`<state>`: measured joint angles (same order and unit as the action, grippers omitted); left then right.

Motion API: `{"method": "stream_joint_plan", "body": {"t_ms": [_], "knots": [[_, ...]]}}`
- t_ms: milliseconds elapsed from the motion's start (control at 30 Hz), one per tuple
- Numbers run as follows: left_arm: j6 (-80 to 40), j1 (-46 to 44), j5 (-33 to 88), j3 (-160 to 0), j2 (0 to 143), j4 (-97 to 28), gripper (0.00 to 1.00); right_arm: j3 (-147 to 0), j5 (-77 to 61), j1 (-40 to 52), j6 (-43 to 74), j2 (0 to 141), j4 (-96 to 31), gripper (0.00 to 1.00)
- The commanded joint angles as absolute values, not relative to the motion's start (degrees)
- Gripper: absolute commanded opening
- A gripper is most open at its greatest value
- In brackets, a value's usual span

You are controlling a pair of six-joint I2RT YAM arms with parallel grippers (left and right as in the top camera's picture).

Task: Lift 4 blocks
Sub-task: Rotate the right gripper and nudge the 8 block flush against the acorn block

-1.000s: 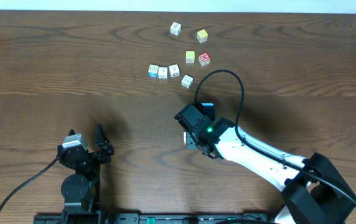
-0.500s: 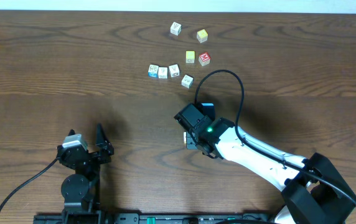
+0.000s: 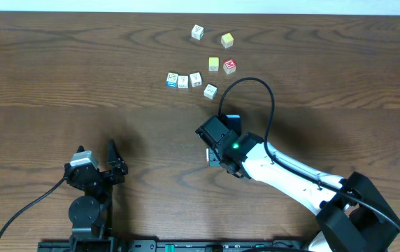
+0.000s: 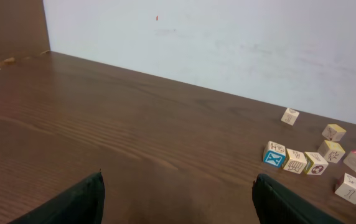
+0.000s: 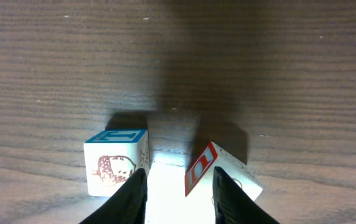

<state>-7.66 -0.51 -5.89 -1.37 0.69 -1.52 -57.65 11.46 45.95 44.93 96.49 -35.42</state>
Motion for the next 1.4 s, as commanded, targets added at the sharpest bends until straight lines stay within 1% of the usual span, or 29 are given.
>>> {"method": "stream_joint_plan", "body": {"t_ms": [0, 133, 167, 433, 567, 700, 1133, 1367], "knots": [[-7.5, -0.3, -6.2, -0.2, 0.6, -3.8, 0.76, -57.3, 13.3, 45.6, 45.4, 95.7, -35.3, 0.24], [-7.5, -0.3, -6.2, -0.2, 0.6, -3.8, 0.76, -57.3, 14.8, 44.3, 45.4, 95.7, -35.4, 0.05], [-7.5, -0.3, -6.2, -0.2, 0.6, -3.8, 0.76, -57.3, 15.0, 43.8, 45.4, 95.7, -35.4, 0.01], [-7.5, -0.3, -6.2, -0.2, 0.6, -3.8, 0.76, -57.4, 14.3, 38.3, 45.4, 95.0, -39.2, 0.01], [-7.5, -0.3, -6.2, -0.2, 0.6, -3.8, 0.77, -57.4, 10.9, 37.5, 45.4, 95.0, -42.3, 0.01], [-7.5, -0.3, -6.2, -0.2, 0.6, -3.8, 0.76, -57.3, 8.5, 38.4, 45.7, 95.0, -43.9, 0.01], [-7.5, -0.3, -6.2, -0.2, 0.6, -3.8, 0.76, -57.3, 8.3, 44.2, 49.0, 95.0, -44.9, 0.01], [-7.5, -0.3, -6.2, -0.2, 0.6, -3.8, 0.77, -57.3, 8.4, 44.7, 49.3, 95.0, -44.9, 0.01]]}}
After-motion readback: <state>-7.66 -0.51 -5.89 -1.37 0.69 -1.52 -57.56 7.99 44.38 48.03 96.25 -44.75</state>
